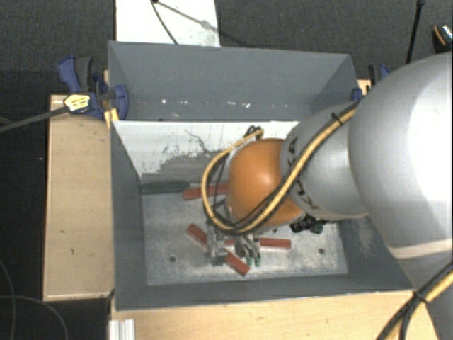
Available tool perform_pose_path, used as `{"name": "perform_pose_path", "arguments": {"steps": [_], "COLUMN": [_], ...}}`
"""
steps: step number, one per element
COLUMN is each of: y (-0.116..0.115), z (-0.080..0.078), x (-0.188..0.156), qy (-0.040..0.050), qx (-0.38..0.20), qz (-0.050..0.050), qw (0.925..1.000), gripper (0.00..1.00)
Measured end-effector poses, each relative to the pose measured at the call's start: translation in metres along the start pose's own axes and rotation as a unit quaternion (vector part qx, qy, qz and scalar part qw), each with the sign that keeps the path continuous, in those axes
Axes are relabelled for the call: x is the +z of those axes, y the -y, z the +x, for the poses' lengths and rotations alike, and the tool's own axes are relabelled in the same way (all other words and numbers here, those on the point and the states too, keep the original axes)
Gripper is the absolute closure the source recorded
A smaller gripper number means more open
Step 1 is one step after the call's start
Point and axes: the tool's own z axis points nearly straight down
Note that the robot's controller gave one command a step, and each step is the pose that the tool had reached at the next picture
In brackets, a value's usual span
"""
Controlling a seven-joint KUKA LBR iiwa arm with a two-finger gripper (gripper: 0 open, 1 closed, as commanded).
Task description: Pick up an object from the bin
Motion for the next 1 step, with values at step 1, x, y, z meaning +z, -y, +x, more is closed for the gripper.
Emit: {"name": "perform_pose_path", "arguments": {"steps": [1], "y": [0.0006], "z": [0.0012], "x": [0.0013], "qy": [-0.0017], "qx": [-0.002], "qz": [0.001], "qw": [1.0000], "gripper": [0.00]}}
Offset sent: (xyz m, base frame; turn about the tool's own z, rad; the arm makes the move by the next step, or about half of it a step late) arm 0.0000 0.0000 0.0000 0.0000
